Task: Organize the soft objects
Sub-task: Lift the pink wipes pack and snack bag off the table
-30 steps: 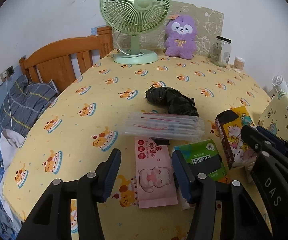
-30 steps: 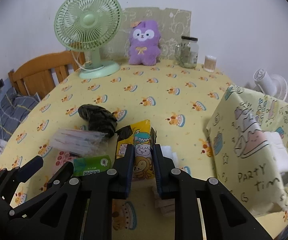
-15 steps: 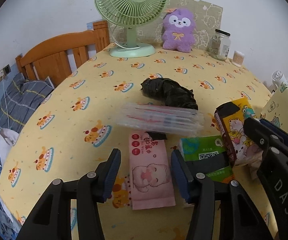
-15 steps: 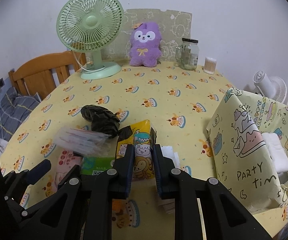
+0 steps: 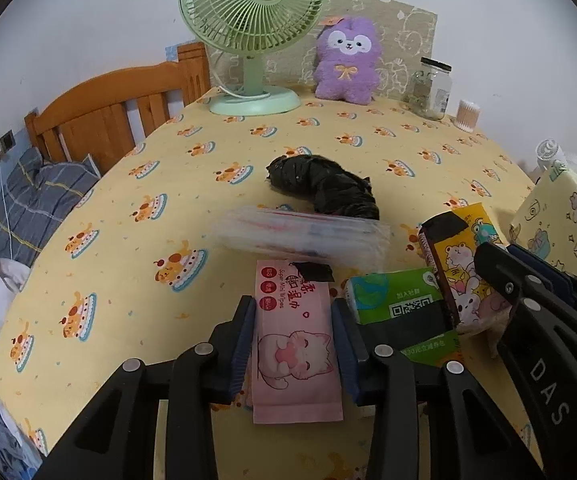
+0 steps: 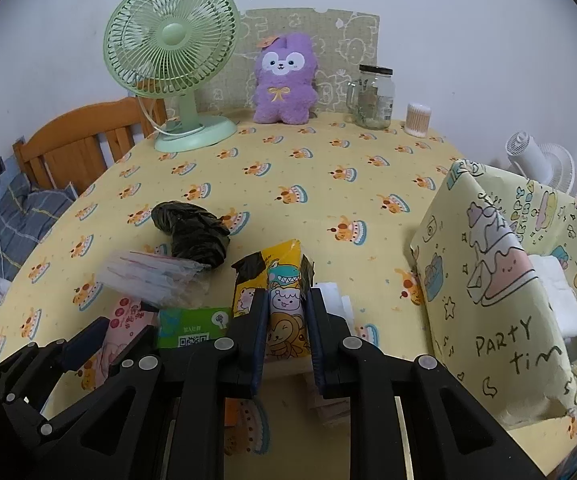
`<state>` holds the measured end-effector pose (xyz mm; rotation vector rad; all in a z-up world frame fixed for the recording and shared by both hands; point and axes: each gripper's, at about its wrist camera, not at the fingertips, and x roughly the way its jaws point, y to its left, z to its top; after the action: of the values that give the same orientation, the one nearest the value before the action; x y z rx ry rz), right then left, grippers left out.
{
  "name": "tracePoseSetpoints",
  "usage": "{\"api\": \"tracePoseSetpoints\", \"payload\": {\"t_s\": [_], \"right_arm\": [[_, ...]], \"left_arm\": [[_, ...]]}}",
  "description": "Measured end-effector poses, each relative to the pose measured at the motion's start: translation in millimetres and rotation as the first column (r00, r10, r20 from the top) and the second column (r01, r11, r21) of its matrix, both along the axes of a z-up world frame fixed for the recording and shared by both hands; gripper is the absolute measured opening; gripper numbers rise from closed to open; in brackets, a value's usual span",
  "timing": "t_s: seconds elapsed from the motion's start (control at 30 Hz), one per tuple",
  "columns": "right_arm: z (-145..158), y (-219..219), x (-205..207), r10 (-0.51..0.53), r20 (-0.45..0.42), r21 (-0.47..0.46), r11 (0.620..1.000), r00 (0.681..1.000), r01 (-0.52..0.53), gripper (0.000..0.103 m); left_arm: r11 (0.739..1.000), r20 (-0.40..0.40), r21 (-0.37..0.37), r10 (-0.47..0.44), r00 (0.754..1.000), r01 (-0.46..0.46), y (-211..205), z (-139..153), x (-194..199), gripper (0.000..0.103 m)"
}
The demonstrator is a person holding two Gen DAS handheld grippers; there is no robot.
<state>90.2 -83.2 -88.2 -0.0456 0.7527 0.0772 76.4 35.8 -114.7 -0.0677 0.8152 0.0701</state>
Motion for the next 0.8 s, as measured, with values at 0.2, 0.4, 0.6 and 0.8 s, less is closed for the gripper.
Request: {"api": "tracePoseSetpoints", "payload": {"t_s": [0.2, 0.4, 0.6, 0.8], "right_arm": [[11.7, -1.1, -10.0, -0.002, 0.015, 0.008, 1.000, 1.000, 0.002, 0.022], [27.2, -1.8, -17.9, -0.004, 0.029, 0.023, 1.000, 1.000, 0.003, 0.022], [41.3, -1.9, -25.9, 0.005, 0.047, 0.029, 1.000, 0.999, -0.006, 0.022], [57.0, -6.0, -30.8, -0.001, 0.069, 0.035, 0.999, 0.998, -0.002, 0.022]], "left_arm": [[1.000, 0.019, 0.004, -0.008, 1.000, 0.008, -2.8, 13.7, -6.5, 0.039], [1.000, 0.062, 0.006, -0.024, 0.998, 0.024, -6.5, 33.5, -12.6, 0.039], [0.999, 0.072, -0.003, -0.039, 0.997, 0.040, -10.7, 46.4, -18.6, 0.039], [0.999, 0.086, -0.008, -0.048, 0.995, 0.049, -15.1, 60.8, -20.7, 0.039]]}}
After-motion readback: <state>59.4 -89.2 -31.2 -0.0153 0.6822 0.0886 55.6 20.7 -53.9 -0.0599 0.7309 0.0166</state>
